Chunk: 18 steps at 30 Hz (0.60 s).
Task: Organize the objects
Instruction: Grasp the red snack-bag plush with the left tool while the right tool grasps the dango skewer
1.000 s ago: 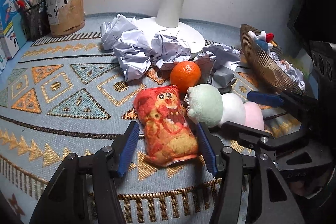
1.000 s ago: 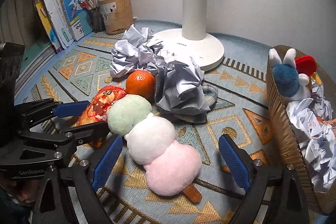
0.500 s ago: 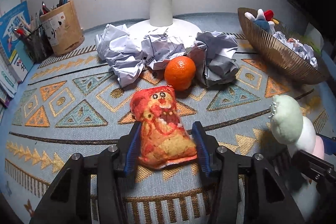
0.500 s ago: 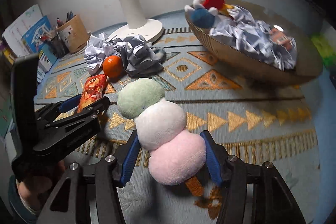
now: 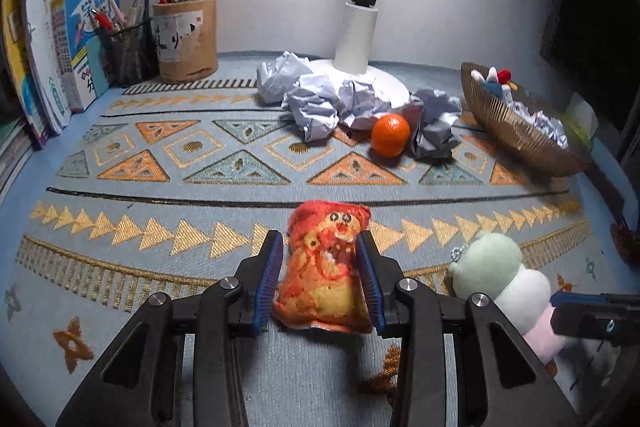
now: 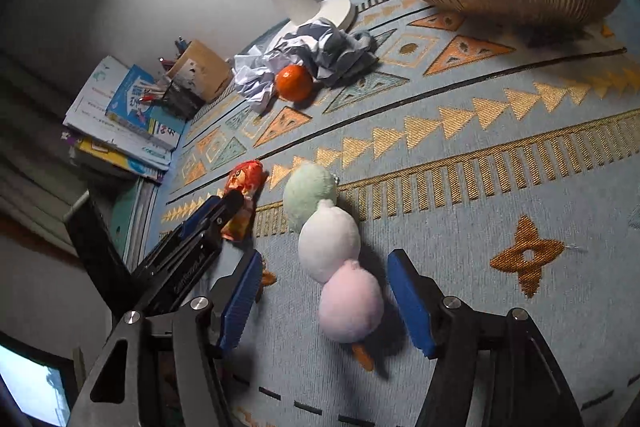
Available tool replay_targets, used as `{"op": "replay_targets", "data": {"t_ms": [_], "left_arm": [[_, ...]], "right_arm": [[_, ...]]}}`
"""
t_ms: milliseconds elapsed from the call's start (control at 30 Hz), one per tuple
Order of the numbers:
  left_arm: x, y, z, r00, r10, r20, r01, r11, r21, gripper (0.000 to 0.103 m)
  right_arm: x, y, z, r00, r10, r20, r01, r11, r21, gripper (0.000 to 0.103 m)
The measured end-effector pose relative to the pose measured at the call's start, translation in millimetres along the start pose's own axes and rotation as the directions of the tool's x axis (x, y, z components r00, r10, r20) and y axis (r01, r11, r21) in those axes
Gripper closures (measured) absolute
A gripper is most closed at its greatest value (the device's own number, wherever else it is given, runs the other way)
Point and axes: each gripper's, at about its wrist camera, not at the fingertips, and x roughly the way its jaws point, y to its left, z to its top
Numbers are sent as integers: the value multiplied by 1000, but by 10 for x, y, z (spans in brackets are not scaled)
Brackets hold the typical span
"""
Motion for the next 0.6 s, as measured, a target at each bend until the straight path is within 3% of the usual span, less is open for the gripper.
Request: {"op": "replay_targets", "data": {"t_ms": [67,133,200,333,400,467,600], "left_arm": [[-15,-29,-11,1000,7,4,-7,1000,13,68],[-19,-79,-22,1000,-10,12,10,999,30,68],[-36,-83,-19,999,-31,19,30,999,31,68],[-27,-63,-29,999,-33,9,33,999,17,68],[-4,-75,-37,999,-37,-9,37,999,21,67],[80,-103,-48,998,-30,-64,32,999,30,59],[105,-200,-68,997,20,-78,-14,997,82,58]], "right_arm": [[-40,58,-41,999,-51,13,52,995,-85,39],[-71,99,-54,993,-109,43,114,979,-168,31],[-19,173,-48,984,-162,74,177,944,-280,24],[219,202,1,957,-275,95,288,858,-426,23],[282,151,36,969,-239,67,244,873,-422,23],[312,121,37,975,-214,61,220,888,-403,23],[360,150,-26,979,-194,69,205,889,-408,23]]}}
